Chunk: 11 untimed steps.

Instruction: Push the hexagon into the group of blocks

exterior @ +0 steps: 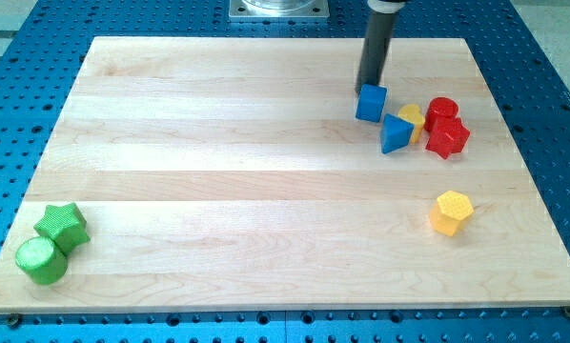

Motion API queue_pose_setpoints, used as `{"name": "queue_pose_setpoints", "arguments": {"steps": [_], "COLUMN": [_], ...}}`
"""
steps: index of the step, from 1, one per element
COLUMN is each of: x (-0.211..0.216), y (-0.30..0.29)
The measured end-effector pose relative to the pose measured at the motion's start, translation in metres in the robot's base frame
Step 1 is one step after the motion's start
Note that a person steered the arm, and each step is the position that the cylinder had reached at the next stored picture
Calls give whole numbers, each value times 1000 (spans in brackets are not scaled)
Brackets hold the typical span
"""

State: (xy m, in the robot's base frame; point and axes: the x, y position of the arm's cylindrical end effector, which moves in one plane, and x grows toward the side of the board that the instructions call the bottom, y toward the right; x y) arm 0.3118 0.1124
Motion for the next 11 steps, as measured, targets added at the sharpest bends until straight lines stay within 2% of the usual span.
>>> {"name": "queue_pose_setpoints", "arguments": {"steps": [1, 2, 3, 4, 5, 6, 7, 9, 10, 11], "x": [39, 8, 100, 208, 258, 287, 305, 200, 199, 173], "y": [28, -40, -86, -46, -8, 9, 60, 68, 76, 75]}}
